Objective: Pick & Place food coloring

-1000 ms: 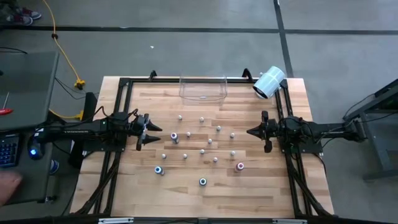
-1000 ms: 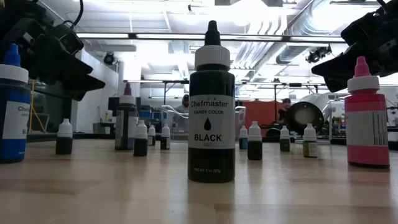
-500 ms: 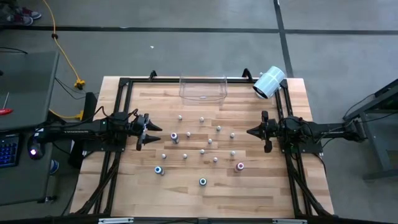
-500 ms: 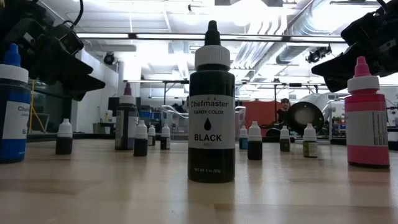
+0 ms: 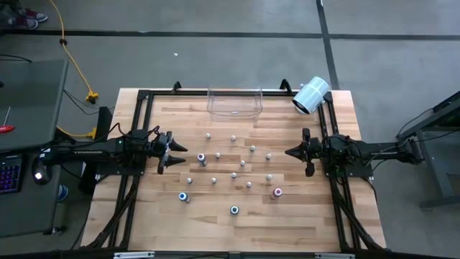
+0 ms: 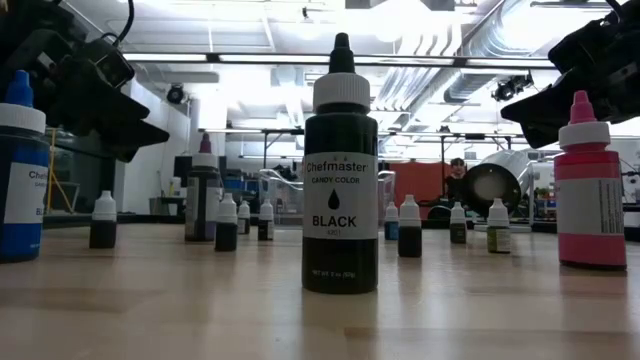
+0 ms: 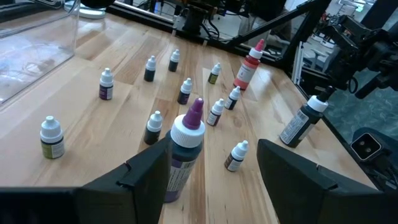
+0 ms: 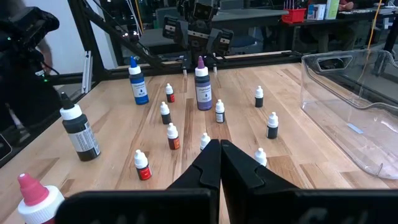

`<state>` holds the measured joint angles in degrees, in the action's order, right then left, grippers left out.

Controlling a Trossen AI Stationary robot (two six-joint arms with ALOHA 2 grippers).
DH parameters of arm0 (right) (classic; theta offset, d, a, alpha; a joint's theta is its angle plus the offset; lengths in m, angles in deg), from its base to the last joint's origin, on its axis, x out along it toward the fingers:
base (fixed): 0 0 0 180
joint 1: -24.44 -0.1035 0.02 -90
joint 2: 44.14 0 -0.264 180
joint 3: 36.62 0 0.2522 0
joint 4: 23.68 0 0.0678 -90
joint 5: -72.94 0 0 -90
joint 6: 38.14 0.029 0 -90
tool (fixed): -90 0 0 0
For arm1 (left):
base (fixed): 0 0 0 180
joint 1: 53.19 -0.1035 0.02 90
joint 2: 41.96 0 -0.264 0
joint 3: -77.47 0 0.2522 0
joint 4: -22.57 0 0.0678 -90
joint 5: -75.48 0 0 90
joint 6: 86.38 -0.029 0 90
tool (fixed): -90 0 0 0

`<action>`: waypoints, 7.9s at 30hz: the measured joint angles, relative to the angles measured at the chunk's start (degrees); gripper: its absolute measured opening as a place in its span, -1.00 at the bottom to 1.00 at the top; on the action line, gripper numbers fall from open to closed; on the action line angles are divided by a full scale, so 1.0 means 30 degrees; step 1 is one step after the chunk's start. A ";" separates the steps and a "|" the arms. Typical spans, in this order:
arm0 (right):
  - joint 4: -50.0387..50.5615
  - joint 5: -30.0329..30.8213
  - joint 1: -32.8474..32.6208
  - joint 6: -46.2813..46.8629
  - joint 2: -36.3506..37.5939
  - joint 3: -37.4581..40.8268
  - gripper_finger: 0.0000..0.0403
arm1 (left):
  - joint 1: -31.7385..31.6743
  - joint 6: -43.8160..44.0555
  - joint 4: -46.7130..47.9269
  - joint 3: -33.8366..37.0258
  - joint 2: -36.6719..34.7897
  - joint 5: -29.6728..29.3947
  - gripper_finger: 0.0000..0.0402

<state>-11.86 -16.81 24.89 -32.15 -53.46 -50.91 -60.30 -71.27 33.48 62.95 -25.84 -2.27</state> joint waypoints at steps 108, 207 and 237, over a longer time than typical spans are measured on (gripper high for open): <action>1.9600 0.4778 0.0000 -0.3159 -1.3424 -1.9998 -1.00 | 0.0006 -0.0003 0.0000 0.0000 -0.0001 0.0007 0.17; 1.0837 -0.1781 0.2346 -0.2445 -2.6062 -1.5638 0.03 | 0.0001 -0.0003 -0.0007 0.0000 0.0001 0.0015 0.17; 1.0703 -0.1712 0.2346 -0.1986 -2.6047 -1.5638 -0.33 | -0.0001 -0.0003 -0.0007 0.0000 0.0001 0.0036 0.17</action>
<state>20.25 -21.95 31.93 -38.11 -131.60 -97.82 -60.31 -71.28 33.45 62.95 -25.84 -2.16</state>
